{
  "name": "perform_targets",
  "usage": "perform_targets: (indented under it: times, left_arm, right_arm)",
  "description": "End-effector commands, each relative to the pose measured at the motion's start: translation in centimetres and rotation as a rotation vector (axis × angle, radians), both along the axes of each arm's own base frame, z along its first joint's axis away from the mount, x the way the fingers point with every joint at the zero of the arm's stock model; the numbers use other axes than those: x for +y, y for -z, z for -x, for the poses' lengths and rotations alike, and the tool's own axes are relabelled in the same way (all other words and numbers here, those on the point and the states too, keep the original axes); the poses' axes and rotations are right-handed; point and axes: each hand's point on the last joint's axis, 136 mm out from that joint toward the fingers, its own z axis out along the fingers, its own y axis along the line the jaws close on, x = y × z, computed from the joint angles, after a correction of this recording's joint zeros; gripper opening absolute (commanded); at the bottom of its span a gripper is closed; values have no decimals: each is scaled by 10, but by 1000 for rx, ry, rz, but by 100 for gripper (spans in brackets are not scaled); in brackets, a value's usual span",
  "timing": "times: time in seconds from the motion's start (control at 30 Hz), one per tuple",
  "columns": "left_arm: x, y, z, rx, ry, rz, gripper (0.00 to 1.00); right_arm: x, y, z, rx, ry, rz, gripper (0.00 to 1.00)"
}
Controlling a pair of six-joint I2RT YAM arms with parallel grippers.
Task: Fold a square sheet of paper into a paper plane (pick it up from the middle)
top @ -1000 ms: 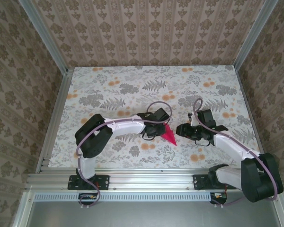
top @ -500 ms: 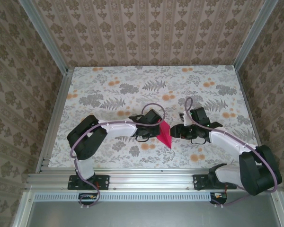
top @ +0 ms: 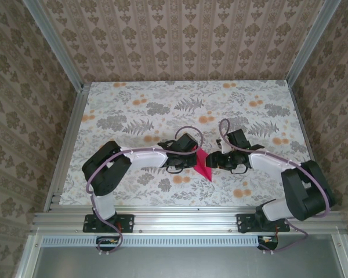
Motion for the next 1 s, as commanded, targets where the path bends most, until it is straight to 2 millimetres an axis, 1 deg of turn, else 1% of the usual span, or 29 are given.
perform_targets:
  times: [0.0, 0.2, 0.43, 0.63, 0.7, 0.8, 0.97]
  left_arm:
    - [5, -3, 1, -2, 13, 1, 0]
    - [6, -5, -1, -2, 7, 1, 0]
    - [6, -6, -3, -3, 0, 9, 0]
    - [4, -7, -5, -2, -8, 26, 0]
    - [3, -8, -5, -1, -8, 35, 0]
    - [2, -8, -5, 0, -9, 38, 0]
    - [3, -8, -4, 0, -11, 42, 0]
  right_arm:
    - [17, -10, -4, -18, -46, -94, 55]
    - [21, -6, -1, -4, -67, -117, 54]
    - [25, -12, 5, -59, -106, -110, 51]
    - [29, -11, 8, -129, -145, -31, 51]
    - [30, -8, 10, -149, -164, 18, 51]
    - [27, -3, 10, -168, -169, 85, 53]
    - [23, 4, 11, -193, -176, 168, 54]
